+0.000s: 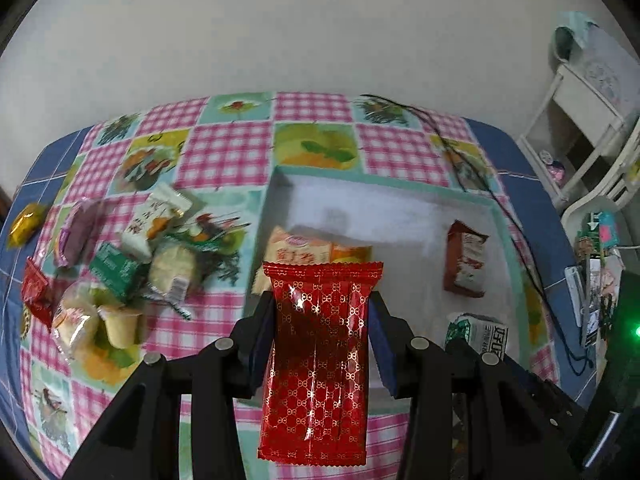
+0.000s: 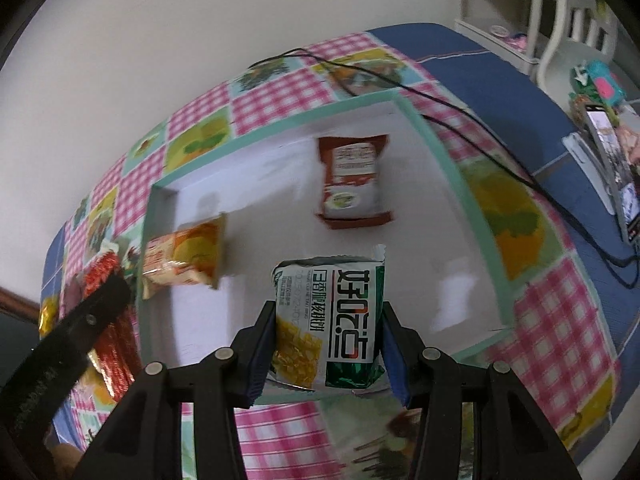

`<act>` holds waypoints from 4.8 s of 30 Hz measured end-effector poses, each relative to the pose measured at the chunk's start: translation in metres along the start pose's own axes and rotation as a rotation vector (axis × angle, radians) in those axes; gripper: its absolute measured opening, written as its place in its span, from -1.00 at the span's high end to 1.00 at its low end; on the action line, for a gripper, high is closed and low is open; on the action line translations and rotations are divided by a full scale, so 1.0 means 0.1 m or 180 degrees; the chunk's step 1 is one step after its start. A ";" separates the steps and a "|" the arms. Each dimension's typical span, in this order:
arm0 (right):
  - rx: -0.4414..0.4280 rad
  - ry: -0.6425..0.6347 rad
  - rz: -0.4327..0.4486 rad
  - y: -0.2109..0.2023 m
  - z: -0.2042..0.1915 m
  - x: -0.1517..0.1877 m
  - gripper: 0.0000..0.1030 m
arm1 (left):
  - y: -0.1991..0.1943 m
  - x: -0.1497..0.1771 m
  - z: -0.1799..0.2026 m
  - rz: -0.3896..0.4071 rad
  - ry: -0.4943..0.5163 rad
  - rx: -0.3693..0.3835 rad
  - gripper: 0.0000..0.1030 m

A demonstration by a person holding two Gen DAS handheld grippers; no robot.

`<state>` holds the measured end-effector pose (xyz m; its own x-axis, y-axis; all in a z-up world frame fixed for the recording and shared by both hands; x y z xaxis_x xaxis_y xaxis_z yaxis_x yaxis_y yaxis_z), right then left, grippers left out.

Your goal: Organize snacks

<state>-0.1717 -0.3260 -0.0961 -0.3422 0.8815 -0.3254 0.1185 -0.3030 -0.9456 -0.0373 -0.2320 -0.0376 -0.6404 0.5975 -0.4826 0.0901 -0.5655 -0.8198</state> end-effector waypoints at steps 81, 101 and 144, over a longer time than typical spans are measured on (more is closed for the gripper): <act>0.0190 -0.0640 0.0291 0.11 -0.25 0.06 -0.98 | 0.19 0.31 -0.89 -0.0424 -0.0564 -0.0991 -0.86; 0.0073 -0.0752 0.0417 0.06 -0.46 0.12 -1.00 | 0.12 0.29 -1.05 -0.0323 -0.0548 -0.1017 -0.86; -0.0599 -0.1329 0.0287 -0.15 -2.66 0.71 -0.68 | -0.54 0.27 -2.96 -0.0163 -0.1465 -0.0596 -0.86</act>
<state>0.0504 -0.1628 -0.1045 -0.6641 0.6219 -0.4151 0.3187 -0.2668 -0.9096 0.1659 -0.0170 -0.0972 -0.9140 0.2851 -0.2887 0.1581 -0.4051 -0.9005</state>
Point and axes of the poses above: each gripper's, at about its wrist camera, not at the fingertips, and y roughly the way its jaws point, z to its right, x to its underside, the point moved 3 cm from there along y, roughly the way its jaws point, and after that the axes turned 15 degrees about x, right-handed, at the moved point
